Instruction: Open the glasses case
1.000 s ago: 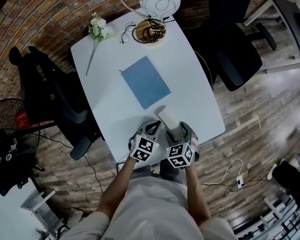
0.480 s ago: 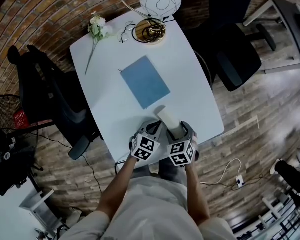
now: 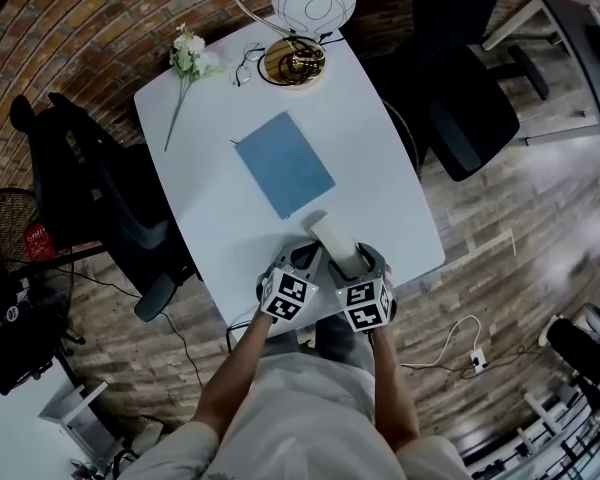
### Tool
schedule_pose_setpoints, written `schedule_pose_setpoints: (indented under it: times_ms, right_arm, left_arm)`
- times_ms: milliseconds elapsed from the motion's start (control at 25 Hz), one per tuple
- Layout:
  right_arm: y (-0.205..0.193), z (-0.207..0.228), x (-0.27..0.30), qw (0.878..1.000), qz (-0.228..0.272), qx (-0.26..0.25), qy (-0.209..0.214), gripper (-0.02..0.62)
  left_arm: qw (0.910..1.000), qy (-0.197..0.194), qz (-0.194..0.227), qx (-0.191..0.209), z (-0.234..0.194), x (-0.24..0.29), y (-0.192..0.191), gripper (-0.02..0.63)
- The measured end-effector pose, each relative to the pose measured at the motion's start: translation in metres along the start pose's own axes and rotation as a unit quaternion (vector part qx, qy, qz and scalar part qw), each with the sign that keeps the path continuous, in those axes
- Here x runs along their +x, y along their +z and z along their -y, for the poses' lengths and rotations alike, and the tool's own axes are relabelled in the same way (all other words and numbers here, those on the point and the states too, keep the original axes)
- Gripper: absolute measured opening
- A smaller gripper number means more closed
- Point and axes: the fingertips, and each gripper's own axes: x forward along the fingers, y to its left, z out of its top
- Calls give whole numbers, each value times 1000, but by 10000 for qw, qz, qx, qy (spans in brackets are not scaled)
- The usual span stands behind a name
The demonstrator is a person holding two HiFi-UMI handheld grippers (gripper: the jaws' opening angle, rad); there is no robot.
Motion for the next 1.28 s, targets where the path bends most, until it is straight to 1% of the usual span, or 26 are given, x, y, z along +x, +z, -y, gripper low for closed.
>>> schedule_pose_setpoints:
  times_ms: [200,320,440,800,1280]
  right_arm:
    - [1,2,-2,10000,19,-52,-68,311]
    - [3,4,-4,9999,90,-37,-139,311]
    - [5,4,-6,9997,191,-13,-125,311]
    - [8,4,-12,9996,265,-8,-102,270]
    - [10,6,-18,9993,341,4,-143,244]
  left_arm:
    - [10000,14,-33,-36,0,1,0,3]
    - [10000,6,-22,-74,0,2,-1,3]
    - [10000,12,-3,-79,0,2,-1,3]
    - [10000,27,-3,-60,-1,2,0,3]
    - [10000,13,7,-56,0,1,-1,3]
